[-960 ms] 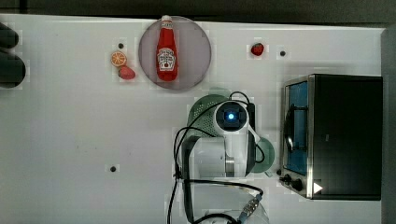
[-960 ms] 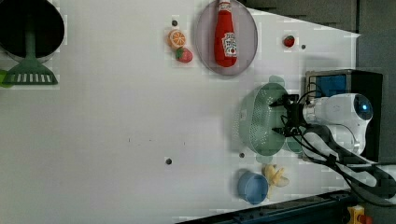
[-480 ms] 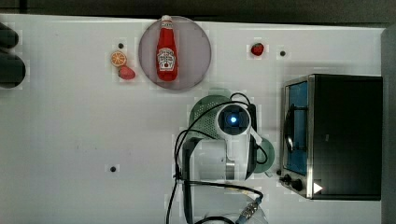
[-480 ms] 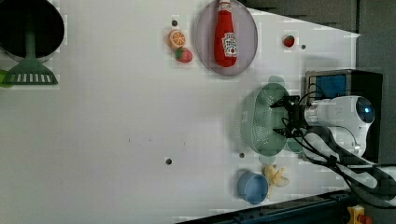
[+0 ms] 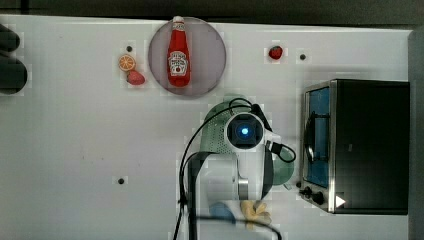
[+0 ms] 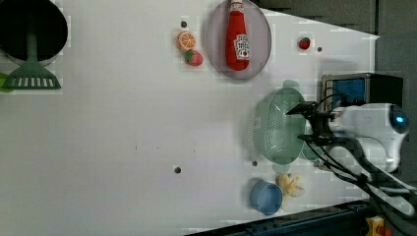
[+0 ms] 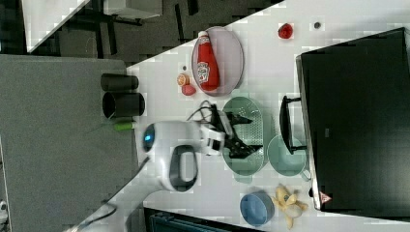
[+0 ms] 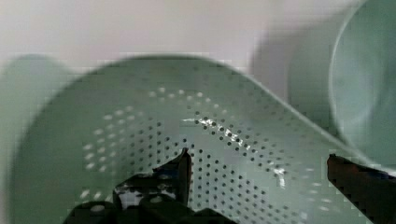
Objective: Drag strainer left to right.
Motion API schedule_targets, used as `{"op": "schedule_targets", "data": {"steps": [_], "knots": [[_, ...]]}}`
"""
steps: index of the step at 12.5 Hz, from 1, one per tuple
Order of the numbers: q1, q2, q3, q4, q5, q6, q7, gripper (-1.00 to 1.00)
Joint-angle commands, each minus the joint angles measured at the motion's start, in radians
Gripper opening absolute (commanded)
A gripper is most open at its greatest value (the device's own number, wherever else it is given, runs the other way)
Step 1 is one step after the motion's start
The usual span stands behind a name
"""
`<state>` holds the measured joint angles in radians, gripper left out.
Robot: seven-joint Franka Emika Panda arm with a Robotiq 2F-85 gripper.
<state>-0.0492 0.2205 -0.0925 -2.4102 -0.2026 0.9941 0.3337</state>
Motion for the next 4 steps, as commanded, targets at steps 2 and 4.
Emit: {"op": "schedule_targets", "data": {"steps": [2,4], "knots": [[0.000,-0.300,0.062,0.089,0.034,-0.223,-0.187,1.00],[0.004,-0.409,0.094,0.135,0.066,-0.412,-0.187,1.00]]}}
